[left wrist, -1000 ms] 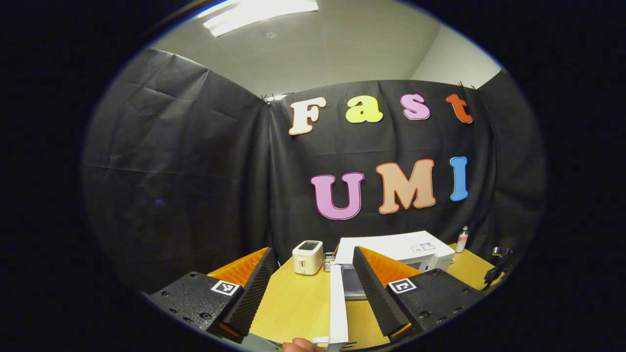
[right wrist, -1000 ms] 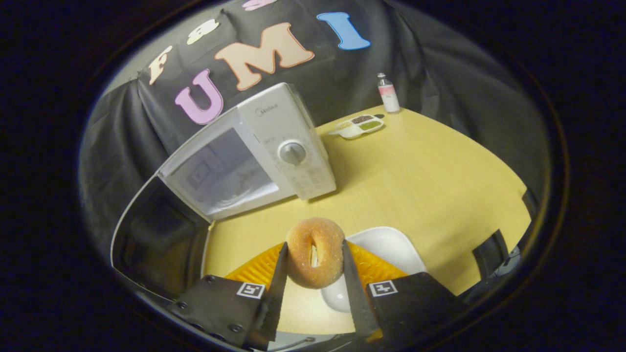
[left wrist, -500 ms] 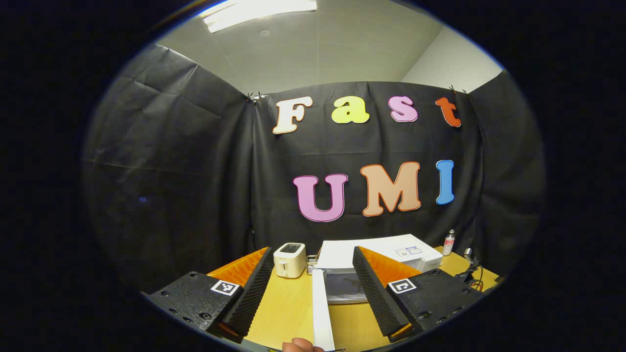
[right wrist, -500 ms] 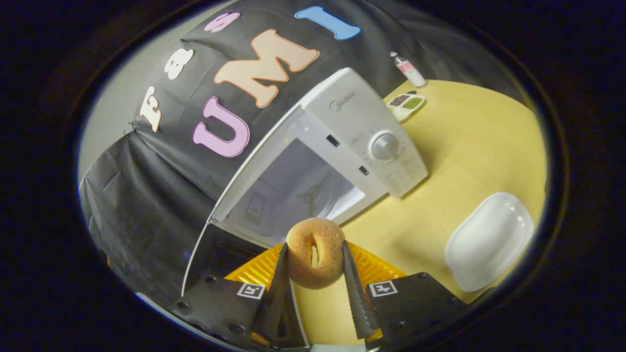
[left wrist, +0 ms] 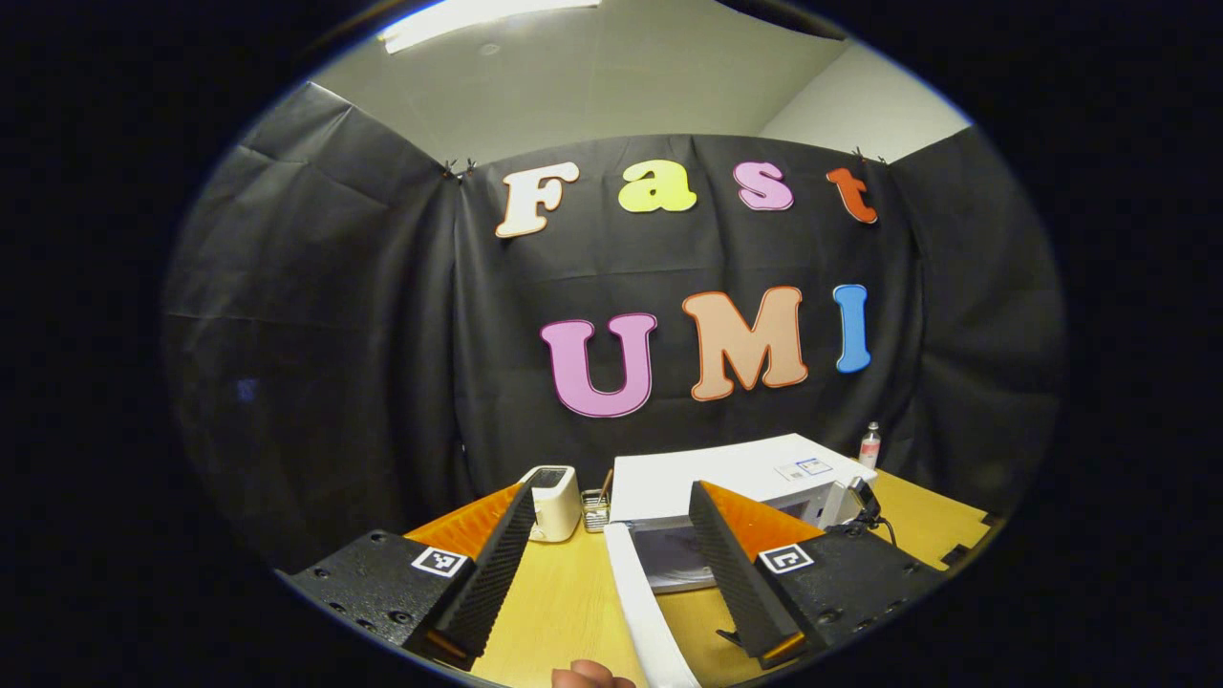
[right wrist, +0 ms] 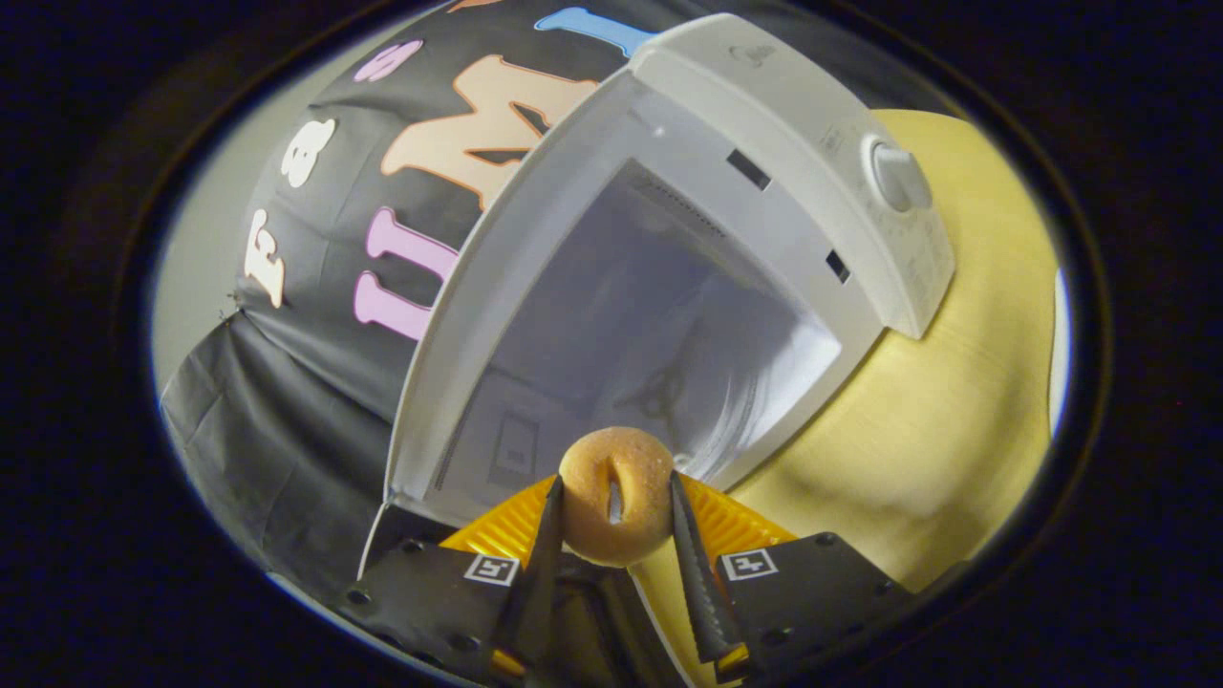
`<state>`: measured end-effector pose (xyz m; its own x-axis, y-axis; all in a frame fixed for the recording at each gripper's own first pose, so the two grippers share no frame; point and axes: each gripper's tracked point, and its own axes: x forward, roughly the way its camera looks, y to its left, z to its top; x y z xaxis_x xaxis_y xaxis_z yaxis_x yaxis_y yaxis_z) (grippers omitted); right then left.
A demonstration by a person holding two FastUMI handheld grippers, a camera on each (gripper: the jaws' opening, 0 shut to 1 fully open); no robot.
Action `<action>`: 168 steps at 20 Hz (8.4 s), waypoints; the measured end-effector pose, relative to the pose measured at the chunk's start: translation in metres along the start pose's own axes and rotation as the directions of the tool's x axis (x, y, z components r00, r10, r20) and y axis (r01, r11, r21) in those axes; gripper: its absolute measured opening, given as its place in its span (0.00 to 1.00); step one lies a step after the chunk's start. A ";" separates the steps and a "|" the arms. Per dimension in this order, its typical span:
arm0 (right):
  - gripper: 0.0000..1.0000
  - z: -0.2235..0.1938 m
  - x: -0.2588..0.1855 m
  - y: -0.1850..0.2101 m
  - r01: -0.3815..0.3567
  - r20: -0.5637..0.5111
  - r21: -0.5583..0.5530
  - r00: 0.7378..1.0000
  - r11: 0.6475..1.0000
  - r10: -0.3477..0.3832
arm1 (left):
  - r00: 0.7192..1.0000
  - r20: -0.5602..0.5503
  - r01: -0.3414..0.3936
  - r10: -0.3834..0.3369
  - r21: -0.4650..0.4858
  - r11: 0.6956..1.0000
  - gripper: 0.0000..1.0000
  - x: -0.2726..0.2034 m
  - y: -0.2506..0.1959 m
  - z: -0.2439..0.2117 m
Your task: Open the microwave oven with the left hand, put the food in, and close the microwave oven.
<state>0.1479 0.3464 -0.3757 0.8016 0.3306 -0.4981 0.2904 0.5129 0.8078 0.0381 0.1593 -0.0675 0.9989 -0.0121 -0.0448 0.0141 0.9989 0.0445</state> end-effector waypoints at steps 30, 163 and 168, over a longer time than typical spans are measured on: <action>0.82 0.031 0.080 -0.005 0.134 0.199 0.066 0.969 0.989 -0.145 | 0.995 -0.095 -0.015 0.010 -0.047 0.999 0.95 0.022 0.024 -0.036; 0.96 0.404 -0.389 0.085 0.304 0.487 -0.818 0.818 0.488 0.307 | 0.997 -0.080 -0.028 0.021 -0.088 0.996 0.01 0.047 -0.205 -0.001; 0.96 0.373 -0.402 0.087 0.331 0.508 -0.802 0.816 0.497 0.277 | 0.999 -0.015 0.043 -0.044 -0.069 0.997 0.06 0.010 -0.188 0.029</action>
<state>0.0462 -0.0376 0.0125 0.9997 0.0096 -0.0229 -0.0099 0.9998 -0.0163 0.0471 -0.0303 -0.0479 0.9965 -0.0551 -0.0620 0.0536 0.9982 -0.0265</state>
